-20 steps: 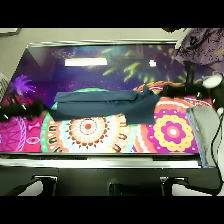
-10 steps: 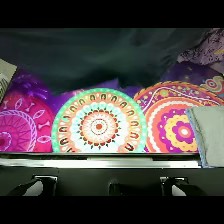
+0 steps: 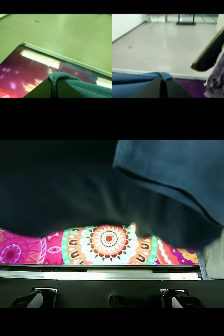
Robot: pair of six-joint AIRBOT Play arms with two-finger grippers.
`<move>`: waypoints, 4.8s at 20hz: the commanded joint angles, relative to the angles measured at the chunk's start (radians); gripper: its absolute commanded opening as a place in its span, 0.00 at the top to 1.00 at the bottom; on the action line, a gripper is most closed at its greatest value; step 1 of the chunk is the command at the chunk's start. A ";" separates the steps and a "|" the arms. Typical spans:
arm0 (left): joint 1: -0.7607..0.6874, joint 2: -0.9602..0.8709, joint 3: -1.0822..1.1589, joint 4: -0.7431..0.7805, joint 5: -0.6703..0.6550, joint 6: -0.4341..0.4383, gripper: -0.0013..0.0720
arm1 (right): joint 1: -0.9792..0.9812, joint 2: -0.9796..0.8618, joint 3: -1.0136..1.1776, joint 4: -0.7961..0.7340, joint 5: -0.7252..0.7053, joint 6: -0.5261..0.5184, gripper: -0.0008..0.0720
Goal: Fold the clothes and pants, and hang the long-sleeved shirts on hangers.
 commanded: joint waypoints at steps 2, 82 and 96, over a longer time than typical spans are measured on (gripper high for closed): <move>-0.001 -0.092 -0.129 -0.084 -0.084 0.060 0.96 | 0.000 -0.128 -0.102 0.010 0.161 0.088 0.95; 0.068 -0.291 -0.809 0.074 -0.116 -0.040 0.16 | 0.122 -0.197 -1.661 0.497 -0.213 0.001 0.60; 0.409 -0.285 -1.346 -0.560 0.028 0.409 0.16 | 0.128 -0.082 -1.660 0.497 -0.122 0.042 0.95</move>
